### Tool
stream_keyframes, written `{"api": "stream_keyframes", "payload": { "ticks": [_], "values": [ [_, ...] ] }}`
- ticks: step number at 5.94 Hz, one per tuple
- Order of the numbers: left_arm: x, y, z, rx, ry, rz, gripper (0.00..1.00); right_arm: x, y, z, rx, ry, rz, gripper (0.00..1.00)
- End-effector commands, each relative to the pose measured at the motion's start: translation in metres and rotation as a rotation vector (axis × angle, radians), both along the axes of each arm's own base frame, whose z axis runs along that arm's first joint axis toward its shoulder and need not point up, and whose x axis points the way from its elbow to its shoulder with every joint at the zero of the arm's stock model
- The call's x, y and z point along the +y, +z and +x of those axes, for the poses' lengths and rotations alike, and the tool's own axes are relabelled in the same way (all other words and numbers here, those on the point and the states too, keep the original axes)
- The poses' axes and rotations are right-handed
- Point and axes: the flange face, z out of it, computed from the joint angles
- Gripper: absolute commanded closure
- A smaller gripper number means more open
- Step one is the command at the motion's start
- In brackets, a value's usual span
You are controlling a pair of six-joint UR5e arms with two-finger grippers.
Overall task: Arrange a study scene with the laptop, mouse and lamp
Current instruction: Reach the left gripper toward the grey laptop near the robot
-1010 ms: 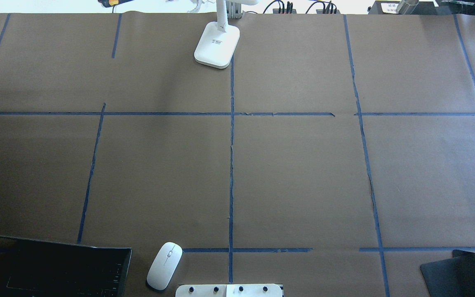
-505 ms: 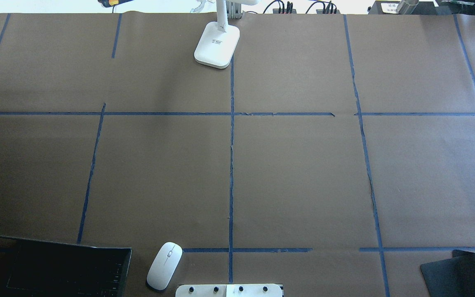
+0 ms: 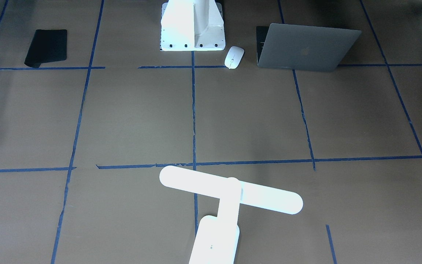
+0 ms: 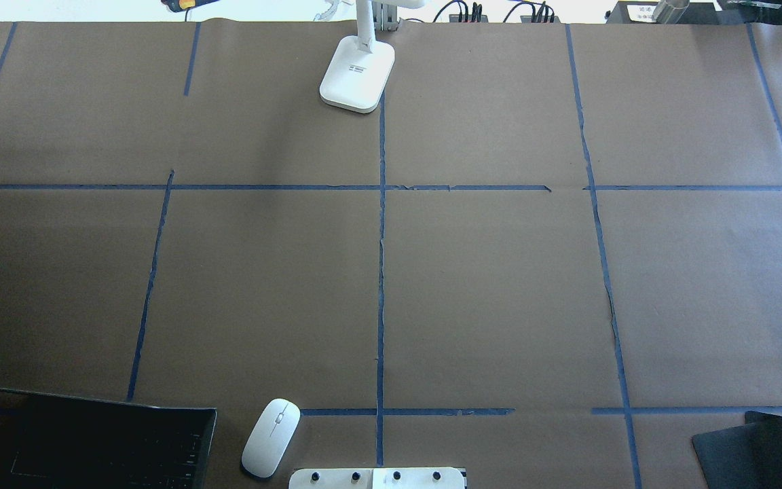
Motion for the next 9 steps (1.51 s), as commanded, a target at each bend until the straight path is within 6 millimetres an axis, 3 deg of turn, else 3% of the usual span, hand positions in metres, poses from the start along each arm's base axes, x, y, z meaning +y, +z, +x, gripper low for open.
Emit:
{"api": "stream_keyframes", "payload": {
  "ticks": [1,3,4,6,7,9],
  "values": [
    [0.001,-0.026,0.023,0.048,0.036,0.034,0.00,0.001,0.000,-0.002,-0.012,-0.004,0.001,0.00],
    [0.031,-0.103,0.092,0.116,0.038,-0.022,0.00,-0.002,-0.005,-0.005,-0.054,-0.008,0.057,0.00],
    [0.058,-0.142,0.104,0.128,-0.011,-0.065,0.00,-0.006,0.006,-0.009,-0.053,-0.019,0.098,0.00],
    [0.096,-0.191,0.149,0.125,-0.137,-0.301,0.00,-0.011,0.016,-0.011,-0.055,-0.016,0.116,0.00],
    [0.128,-0.217,0.145,0.132,-0.176,-0.351,0.00,-0.011,0.016,-0.010,-0.055,-0.017,0.119,0.00],
    [0.150,-0.241,0.177,0.133,-0.276,-0.512,0.00,-0.009,0.028,-0.011,-0.069,-0.001,0.075,0.00]
  ]
}}
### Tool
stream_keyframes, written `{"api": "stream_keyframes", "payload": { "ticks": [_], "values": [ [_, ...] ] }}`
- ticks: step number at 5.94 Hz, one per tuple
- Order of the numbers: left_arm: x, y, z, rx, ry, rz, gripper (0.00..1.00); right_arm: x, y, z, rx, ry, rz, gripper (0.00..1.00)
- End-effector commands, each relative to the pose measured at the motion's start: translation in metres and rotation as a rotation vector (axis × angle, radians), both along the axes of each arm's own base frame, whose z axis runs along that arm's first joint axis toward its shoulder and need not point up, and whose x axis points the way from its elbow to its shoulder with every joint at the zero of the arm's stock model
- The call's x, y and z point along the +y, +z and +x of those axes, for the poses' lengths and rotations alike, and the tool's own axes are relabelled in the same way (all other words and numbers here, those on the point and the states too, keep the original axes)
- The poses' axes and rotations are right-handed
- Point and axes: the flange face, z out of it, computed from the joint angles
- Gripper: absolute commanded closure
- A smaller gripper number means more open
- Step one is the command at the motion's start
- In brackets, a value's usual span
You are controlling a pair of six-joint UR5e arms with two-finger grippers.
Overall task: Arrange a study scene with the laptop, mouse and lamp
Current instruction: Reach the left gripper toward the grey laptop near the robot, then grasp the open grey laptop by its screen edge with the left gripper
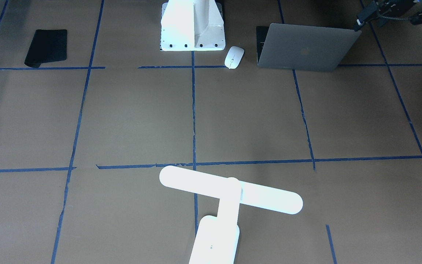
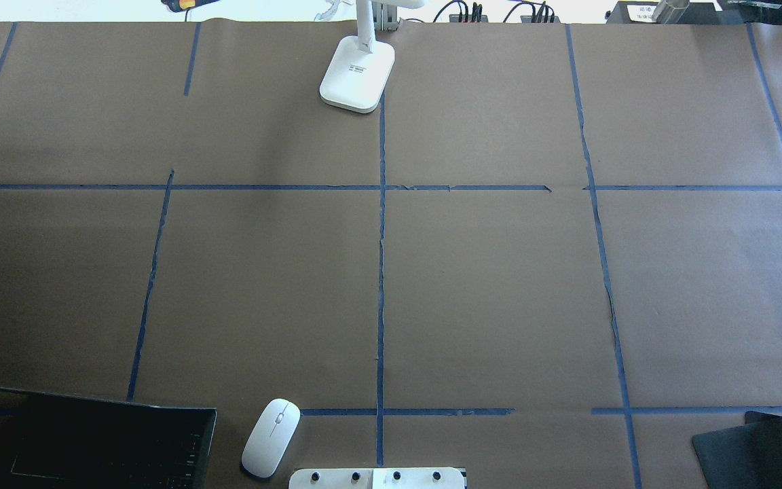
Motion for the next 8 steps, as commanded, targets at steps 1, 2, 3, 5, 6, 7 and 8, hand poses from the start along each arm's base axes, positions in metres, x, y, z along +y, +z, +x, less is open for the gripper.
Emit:
{"api": "stream_keyframes", "payload": {
  "ticks": [1,2,3,5,6,7,8],
  "values": [
    [0.022,-0.020,0.049,-0.030,-0.113,-0.150,0.00,-0.001,0.003,0.000,-0.007,0.007,0.009,0.00],
    [0.040,-0.035,0.076,-0.072,-0.210,-0.228,0.00,-0.011,-0.006,0.000,-0.003,0.008,0.037,0.00],
    [0.053,-0.050,0.085,-0.075,-0.265,-0.320,0.00,-0.012,-0.007,0.000,-0.005,0.008,0.037,0.00],
    [0.076,-0.049,0.120,-0.158,-0.392,-0.430,0.00,-0.011,-0.007,-0.001,-0.013,0.009,0.033,0.00],
    [0.102,-0.048,0.150,-0.205,-0.442,-0.466,0.00,-0.011,-0.006,-0.001,-0.012,0.009,0.031,0.00],
    [0.104,-0.053,0.150,-0.202,-0.514,-0.502,0.02,-0.011,-0.006,-0.001,-0.013,0.012,0.026,0.00],
    [0.101,-0.051,0.152,-0.203,-0.554,-0.483,0.09,-0.009,-0.004,-0.001,-0.012,0.014,0.019,0.00]
  ]
}}
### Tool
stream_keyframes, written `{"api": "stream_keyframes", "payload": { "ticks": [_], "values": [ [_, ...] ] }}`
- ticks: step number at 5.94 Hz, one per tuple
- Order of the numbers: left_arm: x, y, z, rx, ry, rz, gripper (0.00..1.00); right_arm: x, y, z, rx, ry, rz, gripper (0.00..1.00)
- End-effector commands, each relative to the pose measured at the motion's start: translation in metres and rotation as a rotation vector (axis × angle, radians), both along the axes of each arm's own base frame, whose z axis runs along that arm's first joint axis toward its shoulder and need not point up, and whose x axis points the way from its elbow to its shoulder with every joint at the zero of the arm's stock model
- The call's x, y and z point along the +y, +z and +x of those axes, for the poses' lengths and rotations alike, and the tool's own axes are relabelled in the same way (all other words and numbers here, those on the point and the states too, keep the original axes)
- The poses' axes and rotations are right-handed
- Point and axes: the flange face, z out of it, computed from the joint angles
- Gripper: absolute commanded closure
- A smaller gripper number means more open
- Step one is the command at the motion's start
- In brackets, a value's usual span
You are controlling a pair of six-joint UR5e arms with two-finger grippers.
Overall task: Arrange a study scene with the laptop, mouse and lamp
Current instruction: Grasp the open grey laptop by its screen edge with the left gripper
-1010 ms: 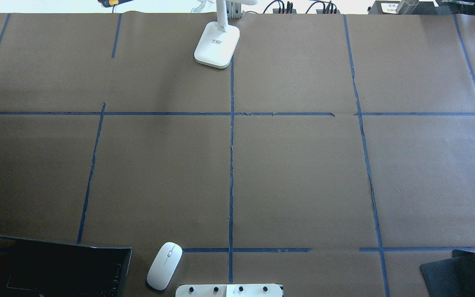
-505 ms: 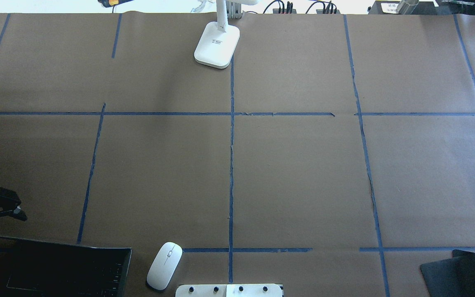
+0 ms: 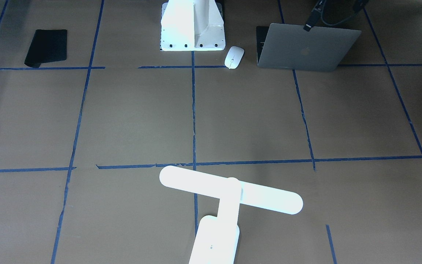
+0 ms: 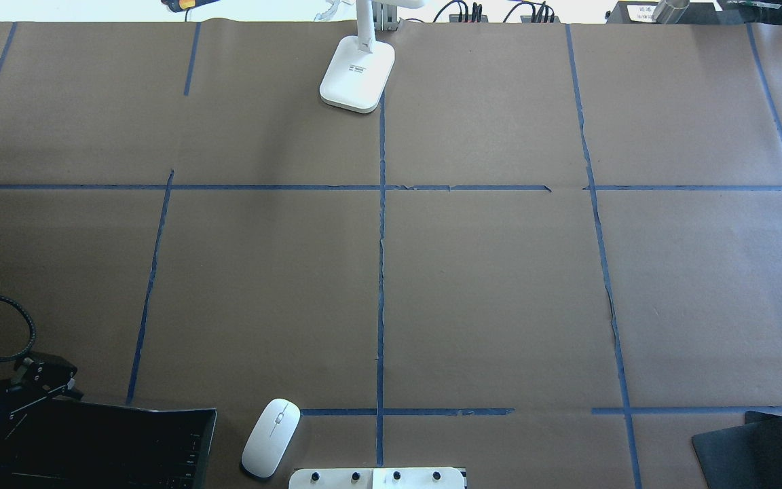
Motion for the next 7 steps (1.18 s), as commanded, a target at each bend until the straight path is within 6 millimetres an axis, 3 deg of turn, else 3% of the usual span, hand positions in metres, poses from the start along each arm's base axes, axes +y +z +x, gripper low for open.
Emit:
{"api": "stream_keyframes", "payload": {
  "ticks": [1,2,3,5,6,7],
  "values": [
    [-0.003,0.003,0.005,-0.031,-0.066,0.020,0.18,0.004,0.005,0.000,0.000,0.004,-0.016,0.00],
    [-0.007,0.005,0.005,-0.041,-0.083,0.026,0.28,0.005,0.005,0.000,-0.001,0.004,-0.018,0.00],
    [-0.011,0.011,0.011,-0.054,-0.096,0.037,0.31,0.005,0.005,0.000,-0.001,0.003,-0.016,0.00],
    [-0.016,0.015,0.013,-0.061,-0.106,0.039,0.91,0.005,0.003,0.001,-0.003,0.004,-0.010,0.00],
    [-0.032,0.013,0.000,-0.058,-0.160,0.046,1.00,0.005,0.002,0.000,-0.008,0.004,-0.009,0.00],
    [-0.048,0.012,-0.012,-0.055,-0.215,0.051,1.00,0.004,0.001,0.000,-0.014,0.003,-0.008,0.00]
  ]
}}
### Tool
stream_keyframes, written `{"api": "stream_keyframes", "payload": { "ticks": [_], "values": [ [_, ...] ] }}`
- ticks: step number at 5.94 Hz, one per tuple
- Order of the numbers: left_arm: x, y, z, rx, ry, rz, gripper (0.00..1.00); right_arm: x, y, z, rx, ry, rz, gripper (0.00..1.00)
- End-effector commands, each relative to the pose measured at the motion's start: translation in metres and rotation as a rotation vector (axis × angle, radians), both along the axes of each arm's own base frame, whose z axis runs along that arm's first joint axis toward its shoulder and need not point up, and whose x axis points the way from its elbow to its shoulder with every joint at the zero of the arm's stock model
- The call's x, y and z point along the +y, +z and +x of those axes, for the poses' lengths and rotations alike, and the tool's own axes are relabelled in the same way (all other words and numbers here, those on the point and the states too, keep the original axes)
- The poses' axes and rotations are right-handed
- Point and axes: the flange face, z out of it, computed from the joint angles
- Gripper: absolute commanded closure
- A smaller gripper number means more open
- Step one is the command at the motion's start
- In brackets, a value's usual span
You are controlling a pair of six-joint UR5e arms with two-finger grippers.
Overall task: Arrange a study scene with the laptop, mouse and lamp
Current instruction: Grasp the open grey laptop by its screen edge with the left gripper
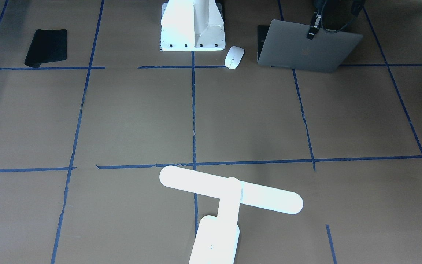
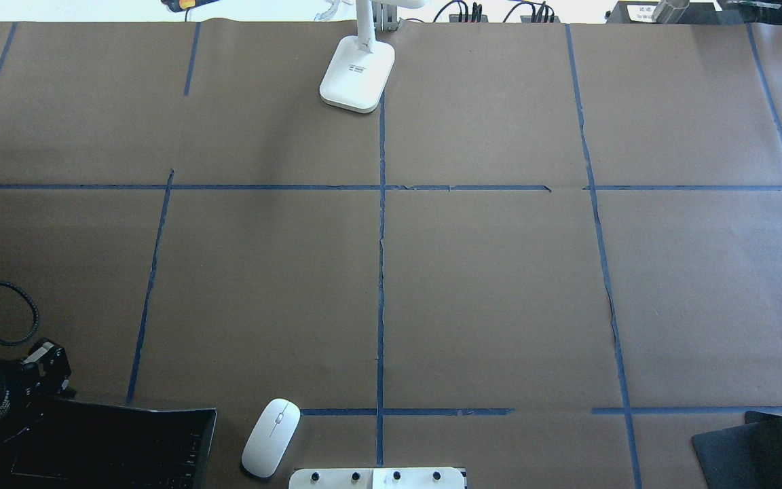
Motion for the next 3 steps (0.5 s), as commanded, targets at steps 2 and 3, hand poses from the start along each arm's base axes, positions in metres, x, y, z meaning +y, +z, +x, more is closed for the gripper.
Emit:
{"api": "stream_keyframes", "payload": {
  "ticks": [2,3],
  "values": [
    [-0.072,-0.015,-0.032,0.028,-0.142,0.106,1.00,-0.001,-0.001,0.000,-0.006,-0.001,0.002,0.00],
    [-0.110,-0.024,-0.020,0.031,-0.183,0.127,1.00,-0.001,-0.001,0.000,-0.006,-0.001,0.002,0.00]
  ]
}}
